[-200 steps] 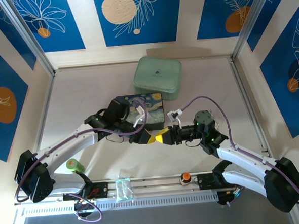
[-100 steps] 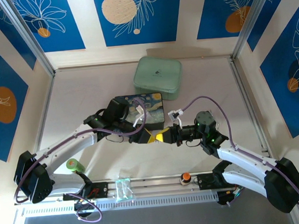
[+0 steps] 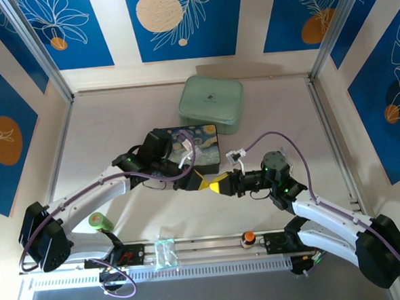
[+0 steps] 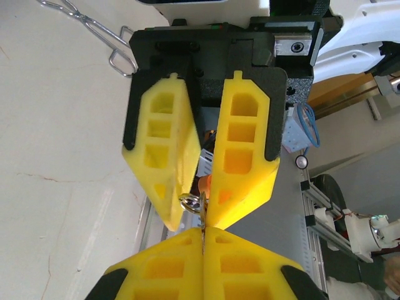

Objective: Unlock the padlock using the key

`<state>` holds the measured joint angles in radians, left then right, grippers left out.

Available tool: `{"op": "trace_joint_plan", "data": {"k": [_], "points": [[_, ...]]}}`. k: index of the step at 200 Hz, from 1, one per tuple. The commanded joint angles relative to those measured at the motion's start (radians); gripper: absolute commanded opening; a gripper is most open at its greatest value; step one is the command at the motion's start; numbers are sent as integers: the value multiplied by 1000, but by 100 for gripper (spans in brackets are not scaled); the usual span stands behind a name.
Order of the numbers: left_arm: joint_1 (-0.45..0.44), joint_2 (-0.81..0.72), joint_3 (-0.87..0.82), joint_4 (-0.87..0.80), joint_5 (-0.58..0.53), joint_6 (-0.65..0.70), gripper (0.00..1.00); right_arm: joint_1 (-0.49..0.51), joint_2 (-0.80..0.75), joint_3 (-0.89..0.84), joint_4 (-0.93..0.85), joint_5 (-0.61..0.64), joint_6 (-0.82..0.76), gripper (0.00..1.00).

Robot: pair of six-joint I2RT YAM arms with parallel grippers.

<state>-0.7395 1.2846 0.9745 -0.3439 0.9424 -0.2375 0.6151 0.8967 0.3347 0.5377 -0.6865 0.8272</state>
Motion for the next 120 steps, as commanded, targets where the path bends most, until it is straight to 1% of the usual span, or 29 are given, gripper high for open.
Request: {"op": "trace_joint_plan", "data": {"k": [1, 21, 38, 58, 80, 98, 99, 103, 110, 114, 120], "points": [[8, 3, 13, 20, 27, -4, 0, -1, -24, -15, -4, 16, -1, 17], [8, 2, 12, 17, 33, -4, 0, -8, -28, -19, 6, 22, 4, 13], [8, -1, 7, 22, 36, -8, 0, -8, -27, -17, 11, 23, 1, 7], [8, -2, 4, 20, 38, -8, 0, -8, -27, -17, 15, 32, 1, 7], [8, -5, 0, 23, 34, -10, 0, -7, -23, -13, 15, 30, -2, 0], [9, -7, 2, 19, 27, -10, 0, -8, -25, -12, 6, 34, -6, 0], [8, -7, 2, 19, 25, -10, 1, -8, -24, -11, 5, 35, -6, 0], [10, -10, 4, 20, 18, -10, 9, -8, -26, -11, -2, 40, -9, 0], [14, -14, 3, 26, -4, -18, 30, -9, -31, -13, -13, 49, -13, 0], [20, -20, 1, 36, -17, -29, 38, -9, -33, -13, -23, 59, -17, 0], [29, -30, -8, 65, -28, -52, 47, -11, -37, -14, -38, 76, -20, 0]]}}
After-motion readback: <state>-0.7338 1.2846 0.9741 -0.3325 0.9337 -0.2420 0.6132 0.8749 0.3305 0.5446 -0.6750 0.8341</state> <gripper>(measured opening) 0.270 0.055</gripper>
